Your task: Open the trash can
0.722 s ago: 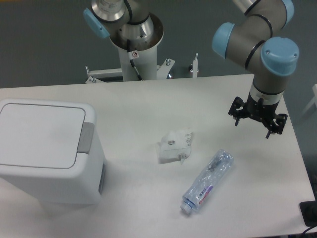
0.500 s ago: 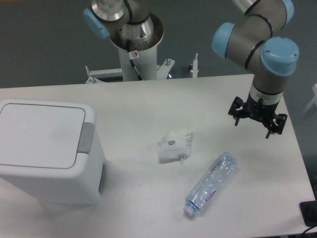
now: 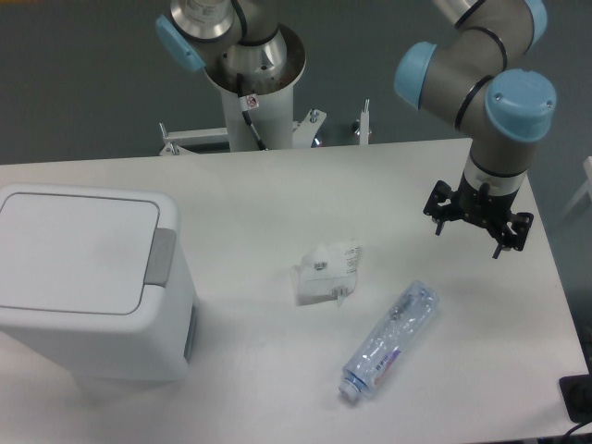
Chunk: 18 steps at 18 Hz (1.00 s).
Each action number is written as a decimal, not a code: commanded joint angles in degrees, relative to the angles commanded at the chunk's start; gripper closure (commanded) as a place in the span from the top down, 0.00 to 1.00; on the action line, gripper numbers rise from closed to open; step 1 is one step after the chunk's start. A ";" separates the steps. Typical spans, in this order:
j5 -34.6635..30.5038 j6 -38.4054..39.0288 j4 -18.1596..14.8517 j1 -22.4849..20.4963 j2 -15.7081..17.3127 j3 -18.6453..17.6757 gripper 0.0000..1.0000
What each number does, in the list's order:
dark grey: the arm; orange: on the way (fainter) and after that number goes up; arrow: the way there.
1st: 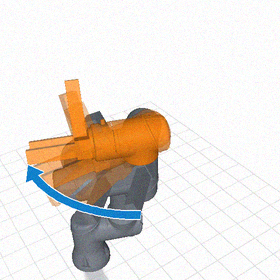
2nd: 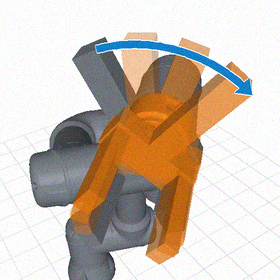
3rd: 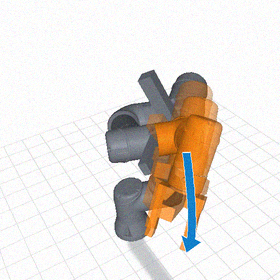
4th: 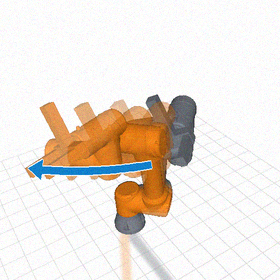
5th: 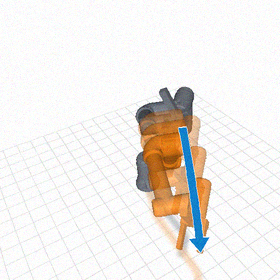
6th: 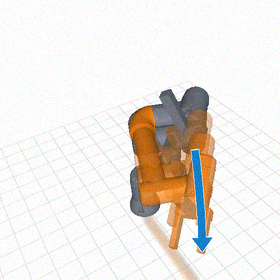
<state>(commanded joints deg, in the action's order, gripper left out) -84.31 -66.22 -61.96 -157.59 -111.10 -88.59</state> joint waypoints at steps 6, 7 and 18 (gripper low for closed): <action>5.46 8.21 3.16 1.23 0.18 -0.09 1.00; 6.17 8.73 3.17 1.67 0.18 -0.09 1.00; 17.68 29.20 3.08 8.96 3.42 1.41 1.00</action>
<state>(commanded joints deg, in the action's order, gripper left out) -66.63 -37.02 -58.89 -148.63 -107.67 -87.19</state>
